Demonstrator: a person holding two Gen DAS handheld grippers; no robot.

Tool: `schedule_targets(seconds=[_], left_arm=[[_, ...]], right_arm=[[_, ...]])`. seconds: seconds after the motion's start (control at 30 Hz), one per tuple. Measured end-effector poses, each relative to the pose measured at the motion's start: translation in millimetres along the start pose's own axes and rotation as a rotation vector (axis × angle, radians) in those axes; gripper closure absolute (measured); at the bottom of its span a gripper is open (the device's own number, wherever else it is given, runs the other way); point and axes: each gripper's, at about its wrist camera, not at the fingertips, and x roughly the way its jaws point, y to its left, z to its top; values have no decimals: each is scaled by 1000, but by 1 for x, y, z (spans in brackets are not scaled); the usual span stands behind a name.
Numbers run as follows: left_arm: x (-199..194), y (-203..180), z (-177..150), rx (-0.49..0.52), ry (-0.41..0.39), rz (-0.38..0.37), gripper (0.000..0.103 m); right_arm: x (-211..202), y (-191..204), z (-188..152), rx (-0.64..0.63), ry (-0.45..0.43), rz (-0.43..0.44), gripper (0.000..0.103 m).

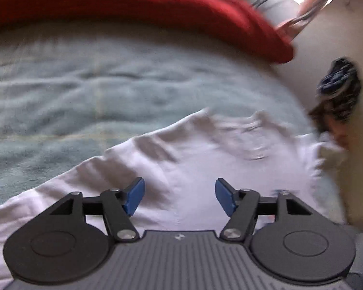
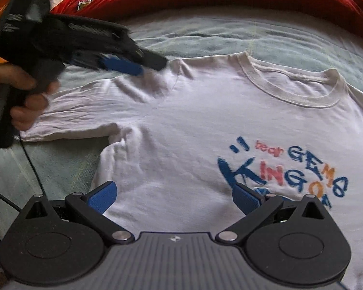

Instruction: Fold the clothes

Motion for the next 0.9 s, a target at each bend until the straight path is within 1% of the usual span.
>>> schedule_targets(seconds=[0.03, 0.13, 0.23, 0.3, 0.33, 0.37, 0.4, 0.47, 0.57, 0.6, 0.73, 0.83, 0.9], left_arm=[[2, -3, 2, 5, 7, -14, 42], [14, 14, 14, -40, -54, -4, 41], [9, 16, 28, -77, -74, 65, 41], [-5, 13, 29, -77, -85, 90, 41], [-13, 10, 26, -69, -95, 83, 41], [-20, 7, 23, -62, -104, 76, 37], [-28, 3, 17, -52, -102, 76, 37], [-40, -4, 1, -41, -93, 110, 37], [-54, -5, -25, -43, -93, 219, 37], [-58, -3, -34, -44, -105, 256, 37], [-55, 24, -65, -127, -96, 345, 37], [-69, 43, -86, -146, -143, 424, 36], [-86, 60, -102, -159, -138, 526, 34]], right_arm=[[-2, -3, -1, 5, -3, -2, 0], [-7, -12, -4, 21, -13, -15, 0], [-13, -18, -7, 25, -20, -19, 0], [-17, -21, -9, 27, -24, -20, 0], [-19, -23, -10, 27, -26, -20, 0], [-21, -25, -10, 28, -29, -20, 0], [-23, -26, -11, 28, -31, -21, 0], [-27, -29, -13, 28, -34, -23, 0], [-28, -33, -17, 22, -35, -30, 0], [-27, -35, -19, 26, -33, -28, 0], [-18, -41, -28, 38, -3, -31, 0], [-16, -39, -33, 11, -4, -44, 0], [-15, -37, -33, -4, 5, -60, 0]])
